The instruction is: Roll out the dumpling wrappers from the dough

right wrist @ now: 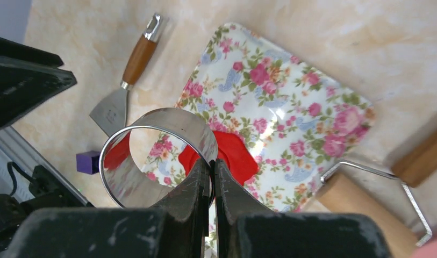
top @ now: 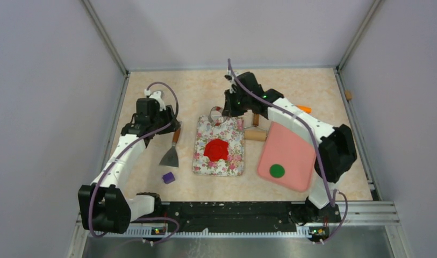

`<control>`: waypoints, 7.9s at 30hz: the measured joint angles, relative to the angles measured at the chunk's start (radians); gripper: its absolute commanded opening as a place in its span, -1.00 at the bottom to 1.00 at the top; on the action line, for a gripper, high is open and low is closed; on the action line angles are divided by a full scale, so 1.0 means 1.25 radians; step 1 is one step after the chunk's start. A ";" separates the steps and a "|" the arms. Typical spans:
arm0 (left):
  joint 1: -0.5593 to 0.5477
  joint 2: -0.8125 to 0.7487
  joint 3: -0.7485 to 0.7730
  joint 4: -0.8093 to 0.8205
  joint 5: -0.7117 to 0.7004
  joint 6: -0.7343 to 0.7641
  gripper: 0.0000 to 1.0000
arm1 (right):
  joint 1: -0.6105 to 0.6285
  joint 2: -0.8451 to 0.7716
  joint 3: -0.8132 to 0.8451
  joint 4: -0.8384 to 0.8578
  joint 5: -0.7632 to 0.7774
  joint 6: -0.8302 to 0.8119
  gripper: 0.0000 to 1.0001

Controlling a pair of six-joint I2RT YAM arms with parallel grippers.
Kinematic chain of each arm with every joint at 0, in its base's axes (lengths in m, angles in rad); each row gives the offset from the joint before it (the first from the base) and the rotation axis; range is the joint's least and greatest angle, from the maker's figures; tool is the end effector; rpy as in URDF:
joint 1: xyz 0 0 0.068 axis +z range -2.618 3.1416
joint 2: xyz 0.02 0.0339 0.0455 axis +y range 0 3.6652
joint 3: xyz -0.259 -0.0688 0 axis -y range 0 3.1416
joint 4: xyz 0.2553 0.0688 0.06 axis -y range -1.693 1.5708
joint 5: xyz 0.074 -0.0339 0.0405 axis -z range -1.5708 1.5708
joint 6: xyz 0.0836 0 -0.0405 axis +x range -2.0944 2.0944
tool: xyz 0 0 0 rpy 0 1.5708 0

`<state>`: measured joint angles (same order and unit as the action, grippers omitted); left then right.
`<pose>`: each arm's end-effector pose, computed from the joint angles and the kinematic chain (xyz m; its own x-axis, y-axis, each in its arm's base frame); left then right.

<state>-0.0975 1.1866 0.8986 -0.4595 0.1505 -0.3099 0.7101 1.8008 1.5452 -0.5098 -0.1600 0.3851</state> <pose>0.2970 -0.0416 0.2321 -0.7071 -0.2338 -0.6674 -0.0104 0.9471 -0.3207 0.3357 0.3061 0.2507 -0.7614 -0.1655 -0.6268 -0.4798 0.7940 0.3732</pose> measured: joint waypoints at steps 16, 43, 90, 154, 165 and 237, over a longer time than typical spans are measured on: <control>0.000 0.032 -0.014 0.102 0.169 0.113 0.08 | -0.553 -0.299 -0.270 -0.109 0.137 -0.239 -1.00; 0.000 0.043 -0.014 0.073 0.222 0.179 0.13 | -0.780 0.041 -0.191 -0.019 0.228 -0.322 -0.80; -0.080 0.195 -0.110 0.103 0.132 -0.043 -0.12 | 0.203 -0.198 -0.564 0.408 0.213 -0.371 0.67; -0.080 0.392 -0.038 0.176 0.251 -0.109 -1.00 | 0.172 -0.057 -0.516 0.435 0.279 -0.226 0.04; -0.080 0.399 -0.029 0.164 0.252 -0.106 -1.00 | 0.137 -0.057 -0.490 0.411 0.264 -0.277 0.30; -0.078 0.418 -0.010 0.154 0.264 -0.113 -1.00 | 0.135 -0.036 -0.503 0.471 0.237 -0.404 -0.33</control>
<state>-0.1955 1.7092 0.8860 -0.2676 0.4801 -0.4507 0.8787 1.7554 0.9165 0.0784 0.1356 -0.1196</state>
